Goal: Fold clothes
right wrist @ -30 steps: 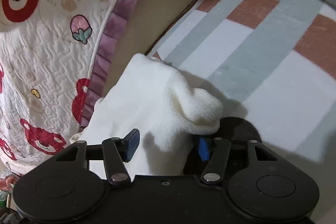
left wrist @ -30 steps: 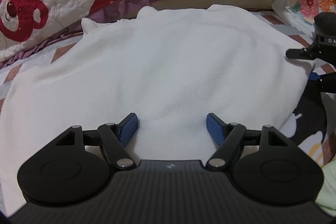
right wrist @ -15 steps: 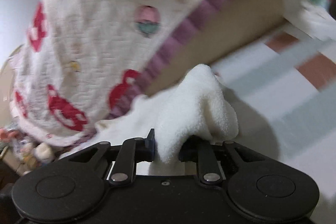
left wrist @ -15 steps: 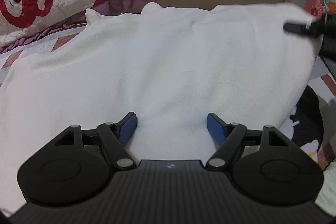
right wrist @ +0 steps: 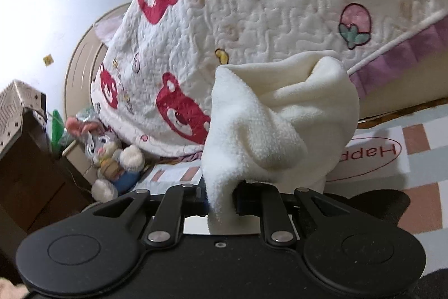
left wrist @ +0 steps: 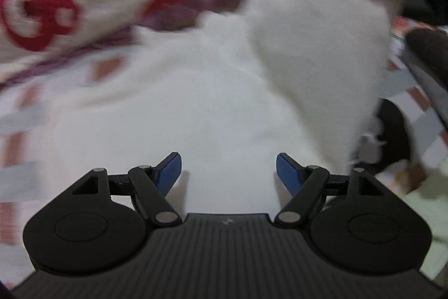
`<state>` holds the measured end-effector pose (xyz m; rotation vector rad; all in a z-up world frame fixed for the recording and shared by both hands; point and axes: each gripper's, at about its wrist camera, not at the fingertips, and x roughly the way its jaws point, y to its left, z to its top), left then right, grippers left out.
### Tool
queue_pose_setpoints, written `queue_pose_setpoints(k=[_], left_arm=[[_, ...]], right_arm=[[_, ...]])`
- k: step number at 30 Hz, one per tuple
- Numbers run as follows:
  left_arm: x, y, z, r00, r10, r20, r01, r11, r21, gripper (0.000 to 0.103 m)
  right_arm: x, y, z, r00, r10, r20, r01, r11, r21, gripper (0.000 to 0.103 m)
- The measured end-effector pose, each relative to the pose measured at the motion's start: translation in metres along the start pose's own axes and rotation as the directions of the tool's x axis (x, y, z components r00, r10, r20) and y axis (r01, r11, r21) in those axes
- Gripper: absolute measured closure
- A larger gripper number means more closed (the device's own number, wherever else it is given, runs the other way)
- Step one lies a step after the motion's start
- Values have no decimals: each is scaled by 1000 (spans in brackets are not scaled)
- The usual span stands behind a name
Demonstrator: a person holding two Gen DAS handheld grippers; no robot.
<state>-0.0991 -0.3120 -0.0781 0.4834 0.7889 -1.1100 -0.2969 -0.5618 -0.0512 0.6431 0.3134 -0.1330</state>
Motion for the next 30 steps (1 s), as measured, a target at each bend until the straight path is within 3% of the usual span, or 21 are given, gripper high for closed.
queue_pose_setpoints(k=[2,5,10,14,18,21,23,26,30], left_arm=[[-2,32,-11,1000,24,-14,-25,995,-93,29],[17,70,-38,999,-16,-48,2,960,-279,24],[5,104,-57,995,-91,45,101,886,-452,25],[-5,131,-73,982,-137,127,185,799,-572,27],[-15,159,-89,962,-169,214,271,690,-671,27],[-22,177,-99,941,-187,283,337,600,-726,29],[-23,181,-98,919,-217,330,394,558,-731,28],[-18,180,-93,899,-259,352,437,532,-725,27],[-8,177,-90,895,-283,346,446,525,-725,27]], right_arm=[[3,5,0,1000,-4,-14,4,1000,-28,83],[9,17,1,999,18,-45,-21,998,-58,83],[45,66,-3,977,81,-196,-122,971,-205,83],[83,98,-29,940,86,-329,-194,930,-311,83],[131,99,-80,886,19,-464,-197,920,-338,83],[134,101,-92,885,-10,-465,-185,910,-372,83],[132,104,-97,890,-24,-455,-180,899,-399,83],[128,108,-104,897,-45,-440,-171,883,-438,83],[124,113,-113,906,-72,-418,-158,858,-489,82]])
